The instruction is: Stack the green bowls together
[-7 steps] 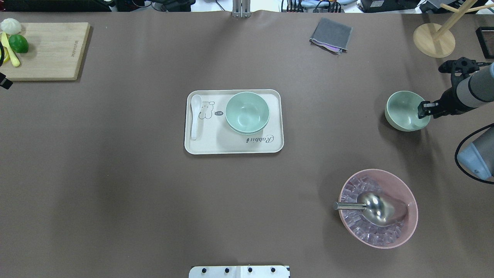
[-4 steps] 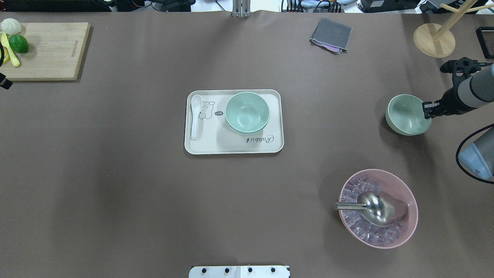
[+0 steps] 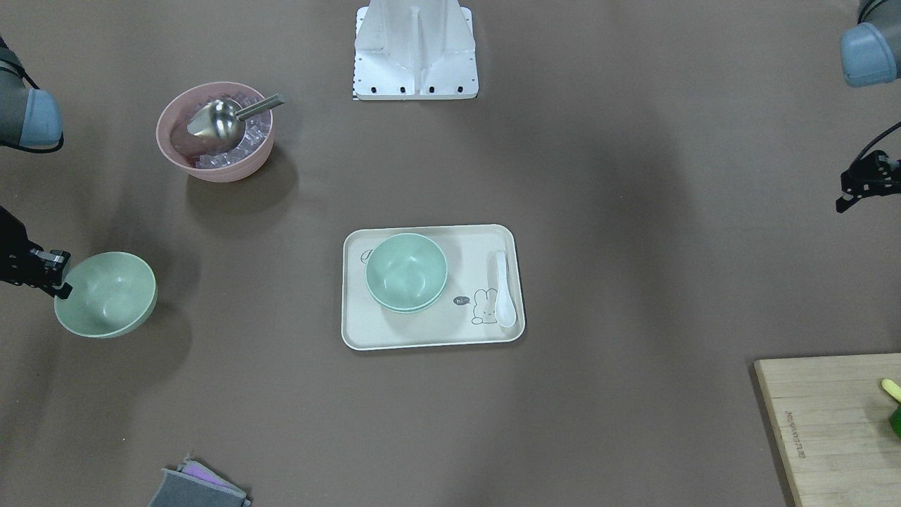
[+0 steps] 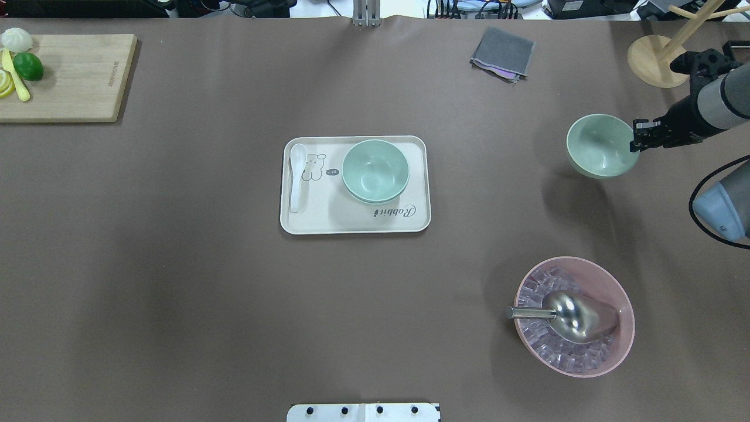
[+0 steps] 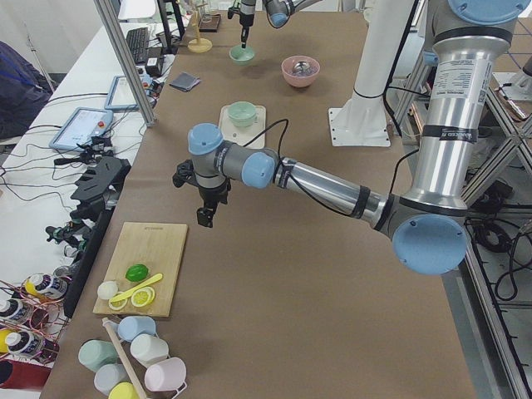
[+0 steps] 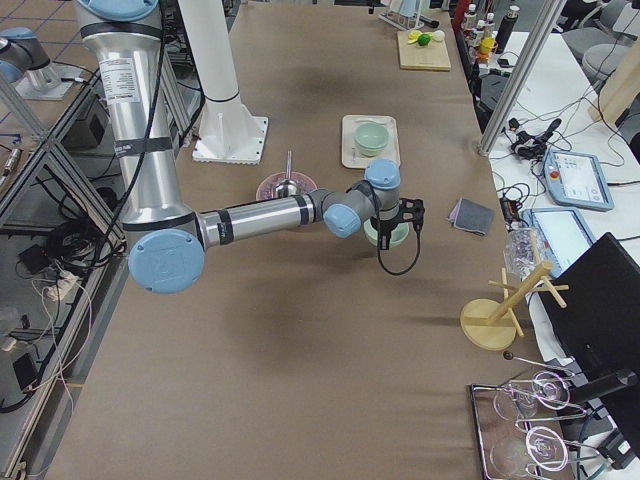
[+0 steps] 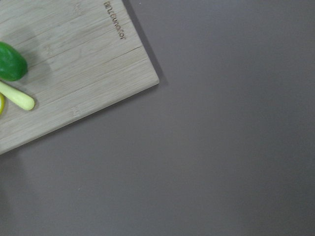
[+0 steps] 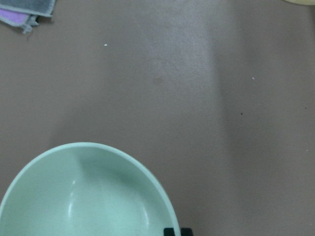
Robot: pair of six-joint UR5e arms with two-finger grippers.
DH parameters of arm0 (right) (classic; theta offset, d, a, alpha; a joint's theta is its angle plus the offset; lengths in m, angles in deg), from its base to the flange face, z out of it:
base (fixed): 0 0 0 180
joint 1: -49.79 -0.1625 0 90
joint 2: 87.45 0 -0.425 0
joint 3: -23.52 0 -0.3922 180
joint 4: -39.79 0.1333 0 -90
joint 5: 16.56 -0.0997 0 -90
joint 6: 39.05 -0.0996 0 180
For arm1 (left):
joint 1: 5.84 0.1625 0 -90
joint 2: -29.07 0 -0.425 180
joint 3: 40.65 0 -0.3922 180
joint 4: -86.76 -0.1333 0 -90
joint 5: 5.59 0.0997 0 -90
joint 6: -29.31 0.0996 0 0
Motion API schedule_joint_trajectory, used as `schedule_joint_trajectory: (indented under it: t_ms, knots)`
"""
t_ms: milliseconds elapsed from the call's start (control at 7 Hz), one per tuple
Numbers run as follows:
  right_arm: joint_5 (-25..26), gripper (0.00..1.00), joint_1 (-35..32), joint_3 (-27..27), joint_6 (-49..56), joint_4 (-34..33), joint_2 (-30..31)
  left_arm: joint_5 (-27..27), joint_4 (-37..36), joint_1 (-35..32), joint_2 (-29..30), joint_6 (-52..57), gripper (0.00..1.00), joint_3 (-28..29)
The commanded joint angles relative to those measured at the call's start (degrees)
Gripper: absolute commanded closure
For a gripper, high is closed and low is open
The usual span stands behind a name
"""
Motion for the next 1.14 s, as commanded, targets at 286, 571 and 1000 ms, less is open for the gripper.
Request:
schedule_joint_trajectory:
  t_ms: [286, 571, 1000]
  knots:
    - [1.5, 1.0, 7.5, -5.7, -12.1, -18.8, -16.1, -0.4, -1.7, -14.7, -1.9, 14.8, 0.02, 12.5]
    - [4.2, 1.0, 14.5, -7.4, -25.7, -23.8, -23.0, -0.6, -2.4, -18.0, -2.7, 16.4, 0.02, 13.2]
    - [17.5, 1.0, 25.9, -5.6, -38.7, -23.9, -29.3, -0.6, -2.4, -18.1, -4.1, 16.3, 0.02, 13.2]
